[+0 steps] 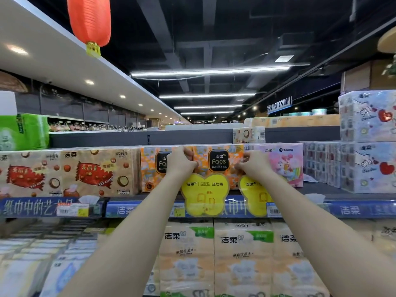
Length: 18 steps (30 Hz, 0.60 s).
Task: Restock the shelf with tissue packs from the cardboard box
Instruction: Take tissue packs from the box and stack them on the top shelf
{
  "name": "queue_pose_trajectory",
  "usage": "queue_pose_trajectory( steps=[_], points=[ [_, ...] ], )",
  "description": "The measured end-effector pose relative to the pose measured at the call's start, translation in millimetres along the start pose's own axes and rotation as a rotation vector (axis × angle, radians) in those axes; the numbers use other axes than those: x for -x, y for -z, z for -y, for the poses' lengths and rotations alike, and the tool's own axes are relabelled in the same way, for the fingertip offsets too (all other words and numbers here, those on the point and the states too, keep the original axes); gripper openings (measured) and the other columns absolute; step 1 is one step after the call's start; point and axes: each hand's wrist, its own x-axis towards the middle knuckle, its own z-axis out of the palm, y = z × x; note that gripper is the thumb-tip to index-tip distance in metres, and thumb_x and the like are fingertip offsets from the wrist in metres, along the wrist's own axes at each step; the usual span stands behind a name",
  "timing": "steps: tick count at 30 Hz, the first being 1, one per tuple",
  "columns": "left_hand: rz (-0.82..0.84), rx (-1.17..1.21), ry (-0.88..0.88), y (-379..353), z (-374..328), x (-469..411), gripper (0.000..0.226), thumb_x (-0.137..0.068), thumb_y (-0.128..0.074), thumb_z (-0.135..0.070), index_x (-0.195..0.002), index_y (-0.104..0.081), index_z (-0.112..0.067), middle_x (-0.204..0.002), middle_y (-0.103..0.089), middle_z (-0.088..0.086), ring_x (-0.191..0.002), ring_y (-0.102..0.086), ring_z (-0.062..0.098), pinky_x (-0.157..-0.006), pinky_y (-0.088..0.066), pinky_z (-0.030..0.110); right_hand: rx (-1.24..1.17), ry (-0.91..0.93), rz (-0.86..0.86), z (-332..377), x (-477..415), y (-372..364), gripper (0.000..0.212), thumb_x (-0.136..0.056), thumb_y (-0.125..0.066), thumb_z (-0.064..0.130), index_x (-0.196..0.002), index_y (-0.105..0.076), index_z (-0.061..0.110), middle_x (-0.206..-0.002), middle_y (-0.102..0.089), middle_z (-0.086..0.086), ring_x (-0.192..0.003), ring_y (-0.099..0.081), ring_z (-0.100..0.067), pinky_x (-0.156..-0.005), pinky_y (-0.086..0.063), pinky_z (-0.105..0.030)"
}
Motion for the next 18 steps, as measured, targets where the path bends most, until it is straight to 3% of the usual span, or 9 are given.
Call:
queue_pose_trajectory(
  steps=[6,9,12,14,16,18],
  points=[
    [0.07,-0.001,0.01,5.4,0.7,-2.1,0.035,-0.082,-0.088,-0.017,-0.11,-0.066,-0.017,-0.102,-0.071,0.003,-0.101,-0.067,0.022,-0.08,-0.049,0.029,0.079,-0.025,0.054,5.5,-3.0,1.9,0.023,-0.086,-0.078,0.031,-0.095,-0.068,0.013,-0.086,-0.073,-0.004,-0.075,-0.07,-0.019,-0.064,-0.06,-0.036],
    [0.074,-0.03,0.005,14.1,0.9,1.6,0.036,-0.083,-0.088,-0.025,-0.109,-0.065,-0.019,-0.104,-0.069,0.001,-0.099,-0.065,0.019,-0.078,-0.049,0.028,0.102,-0.028,0.076,12.4,0.2,10.2,0.02,-0.087,-0.076,0.028,-0.09,-0.066,0.01,-0.082,-0.07,-0.005,-0.066,-0.063,-0.016,-0.051,-0.049,-0.028],
    [0.049,-0.043,-0.004,26.3,-0.6,6.8,0.031,-0.086,-0.085,-0.028,-0.108,-0.064,-0.021,-0.103,-0.069,-0.001,-0.097,-0.067,0.018,-0.07,-0.051,0.027,0.097,-0.029,0.005,18.8,6.3,16.5,0.014,-0.089,-0.07,0.017,-0.08,-0.06,0.012,-0.069,-0.061,-0.001,-0.057,-0.055,-0.014,-0.048,-0.045,-0.027],
    [0.055,-0.059,-0.022,33.9,-4.5,13.2,0.029,-0.089,-0.08,-0.028,-0.111,-0.063,-0.022,-0.105,-0.071,0.0,-0.094,-0.07,0.019,-0.074,-0.059,0.033,0.085,0.013,-0.055,21.0,13.0,19.5,0.013,-0.089,-0.069,0.015,-0.102,-0.066,0.013,-0.081,-0.068,-0.001,-0.066,-0.063,-0.017,-0.057,-0.055,-0.032],
    [0.066,-0.083,-0.063,37.6,-10.4,21.9,0.029,-0.092,-0.076,-0.029,-0.118,-0.063,-0.021,-0.106,-0.07,0.001,-0.093,-0.071,0.019,-0.081,-0.062,0.04,0.083,0.064,-0.106,22.5,20.4,21.5,0.042,-0.09,-0.068,0.015,-0.132,-0.063,0.017,-0.102,-0.074,-0.005,-0.077,-0.067,-0.021,-0.065,-0.058,-0.035],
    [0.072,-0.182,-0.129,38.9,-18.8,35.6,0.033,-0.095,-0.071,-0.032,-0.125,-0.063,-0.021,-0.11,-0.068,-0.002,-0.098,-0.068,0.019,-0.084,-0.061,0.039,0.115,0.106,-0.115,25.1,32.5,25.1,0.052,-0.092,-0.065,0.016,-0.143,-0.059,0.023,-0.103,-0.075,-0.008,-0.075,-0.063,-0.021,-0.067,-0.06,-0.038]
  ],
)
